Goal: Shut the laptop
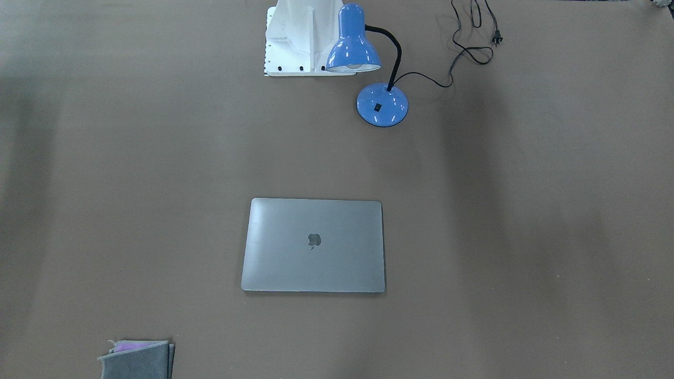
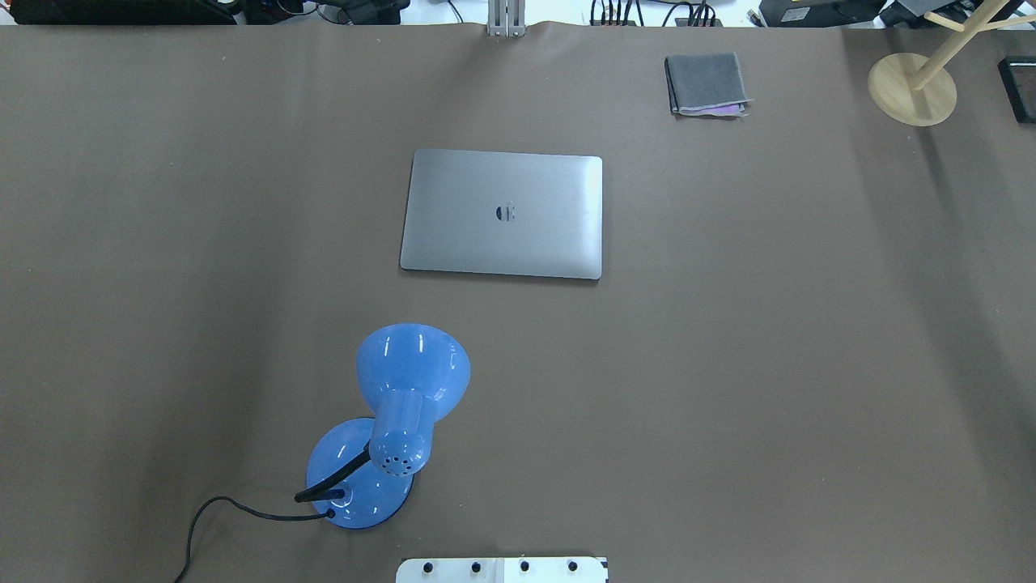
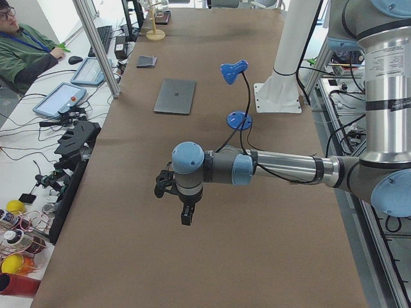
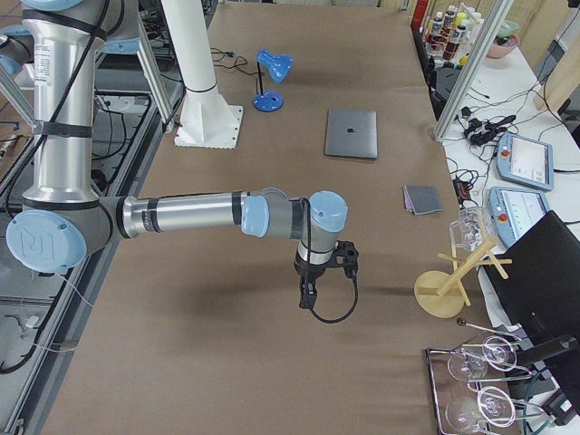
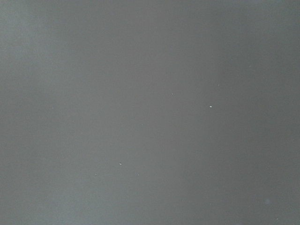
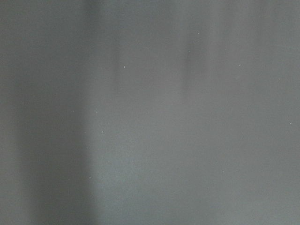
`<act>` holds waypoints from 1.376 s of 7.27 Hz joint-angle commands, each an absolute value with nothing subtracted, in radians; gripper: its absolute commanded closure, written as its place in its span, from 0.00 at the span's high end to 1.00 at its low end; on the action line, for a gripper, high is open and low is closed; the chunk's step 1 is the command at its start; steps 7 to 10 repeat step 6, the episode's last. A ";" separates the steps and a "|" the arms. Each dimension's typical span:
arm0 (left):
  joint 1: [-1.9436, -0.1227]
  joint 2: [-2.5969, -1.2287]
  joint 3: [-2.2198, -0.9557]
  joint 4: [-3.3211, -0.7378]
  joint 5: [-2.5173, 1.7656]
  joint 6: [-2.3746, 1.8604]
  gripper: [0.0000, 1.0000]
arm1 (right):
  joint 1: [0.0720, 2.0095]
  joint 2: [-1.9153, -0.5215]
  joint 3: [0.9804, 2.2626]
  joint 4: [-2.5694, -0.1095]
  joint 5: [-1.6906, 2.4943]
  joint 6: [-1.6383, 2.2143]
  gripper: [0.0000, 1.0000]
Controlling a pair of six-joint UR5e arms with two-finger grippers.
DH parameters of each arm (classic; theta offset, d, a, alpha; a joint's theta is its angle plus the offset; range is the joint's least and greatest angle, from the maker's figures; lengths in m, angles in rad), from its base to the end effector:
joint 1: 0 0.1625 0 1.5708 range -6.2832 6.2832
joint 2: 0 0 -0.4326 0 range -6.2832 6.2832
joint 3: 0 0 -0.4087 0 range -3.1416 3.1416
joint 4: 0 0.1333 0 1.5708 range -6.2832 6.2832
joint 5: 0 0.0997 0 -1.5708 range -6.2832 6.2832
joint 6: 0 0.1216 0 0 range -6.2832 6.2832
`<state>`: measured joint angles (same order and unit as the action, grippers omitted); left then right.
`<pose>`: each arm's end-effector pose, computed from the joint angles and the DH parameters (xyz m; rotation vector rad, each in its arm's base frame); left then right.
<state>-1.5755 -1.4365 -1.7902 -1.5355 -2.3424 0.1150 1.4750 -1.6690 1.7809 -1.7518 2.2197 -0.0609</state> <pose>-0.0506 -0.4530 0.6386 0.0934 0.7677 0.1240 0.0159 -0.4601 0.6509 -0.0780 -0.6478 -0.1287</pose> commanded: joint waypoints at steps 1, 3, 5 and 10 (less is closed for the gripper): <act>-1.575 -1.437 -1.790 -1.536 -2.342 0.115 0.99 | 1.471 -1.669 1.781 -1.752 2.220 -0.060 1.00; -1.575 -1.437 -1.790 -1.536 -2.342 0.115 0.99 | 1.468 -1.669 1.781 -1.752 2.220 -0.060 1.00; -1.575 -1.437 -1.792 -1.536 -2.342 0.115 0.99 | 1.465 -1.669 1.782 -1.752 2.220 -0.061 1.00; -1.575 -1.436 -1.792 -1.536 -2.342 0.115 0.99 | 1.463 -1.669 1.782 -1.752 2.220 -0.060 1.00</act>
